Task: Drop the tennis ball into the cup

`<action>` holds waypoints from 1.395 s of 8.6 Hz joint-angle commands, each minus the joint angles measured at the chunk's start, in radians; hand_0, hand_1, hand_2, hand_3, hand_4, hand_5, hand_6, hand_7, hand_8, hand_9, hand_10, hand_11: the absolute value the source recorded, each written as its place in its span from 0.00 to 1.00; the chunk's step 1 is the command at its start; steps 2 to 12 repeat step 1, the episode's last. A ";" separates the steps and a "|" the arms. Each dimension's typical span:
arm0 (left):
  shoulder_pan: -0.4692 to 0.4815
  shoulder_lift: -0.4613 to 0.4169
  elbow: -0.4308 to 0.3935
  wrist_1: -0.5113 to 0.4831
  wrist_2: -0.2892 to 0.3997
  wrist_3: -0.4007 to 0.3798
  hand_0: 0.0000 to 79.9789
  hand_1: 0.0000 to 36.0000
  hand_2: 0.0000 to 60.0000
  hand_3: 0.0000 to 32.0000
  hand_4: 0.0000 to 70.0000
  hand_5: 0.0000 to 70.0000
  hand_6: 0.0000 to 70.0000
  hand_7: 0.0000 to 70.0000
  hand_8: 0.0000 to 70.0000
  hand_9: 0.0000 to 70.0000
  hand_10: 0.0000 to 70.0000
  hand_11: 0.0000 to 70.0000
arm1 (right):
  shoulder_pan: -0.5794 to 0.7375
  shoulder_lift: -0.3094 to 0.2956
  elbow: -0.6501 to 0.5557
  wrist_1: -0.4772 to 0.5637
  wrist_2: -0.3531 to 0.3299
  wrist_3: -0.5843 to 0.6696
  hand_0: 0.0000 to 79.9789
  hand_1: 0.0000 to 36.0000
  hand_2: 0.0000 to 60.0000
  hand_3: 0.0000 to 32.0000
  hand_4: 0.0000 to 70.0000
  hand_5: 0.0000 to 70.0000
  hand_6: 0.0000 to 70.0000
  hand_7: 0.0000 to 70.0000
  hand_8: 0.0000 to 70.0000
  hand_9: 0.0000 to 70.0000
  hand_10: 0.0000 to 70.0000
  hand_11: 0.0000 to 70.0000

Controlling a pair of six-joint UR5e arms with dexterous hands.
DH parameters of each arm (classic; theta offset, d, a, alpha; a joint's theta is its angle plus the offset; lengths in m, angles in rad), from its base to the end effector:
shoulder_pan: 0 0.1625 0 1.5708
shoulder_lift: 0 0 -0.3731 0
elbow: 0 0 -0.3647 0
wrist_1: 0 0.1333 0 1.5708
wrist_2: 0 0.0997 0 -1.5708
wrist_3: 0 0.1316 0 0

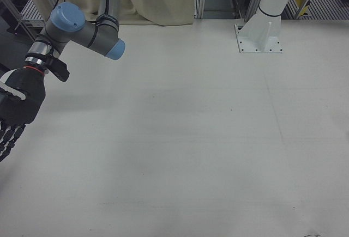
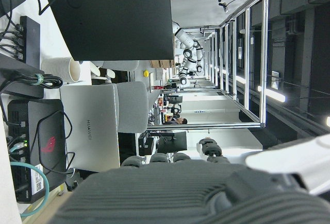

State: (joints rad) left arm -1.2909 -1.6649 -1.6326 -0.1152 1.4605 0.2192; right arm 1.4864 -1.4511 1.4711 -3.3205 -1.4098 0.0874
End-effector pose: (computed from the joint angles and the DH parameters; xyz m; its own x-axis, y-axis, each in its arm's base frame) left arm 0.0094 -0.5676 0.5383 -0.9771 -0.1126 -0.1807 0.1419 0.2888 -0.9468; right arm 0.1099 -0.5328 0.6446 -0.9943 -0.0880 -0.0609 0.0737 -0.1506 -0.9858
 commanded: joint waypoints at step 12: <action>-0.002 0.004 0.007 -0.014 0.007 -0.001 0.99 0.96 0.40 0.00 0.24 0.26 0.56 0.40 0.28 0.29 0.32 0.51 | 0.000 0.000 0.000 -0.001 0.000 0.000 0.00 0.00 0.00 0.00 0.00 0.00 0.00 0.00 0.00 0.00 0.00 0.00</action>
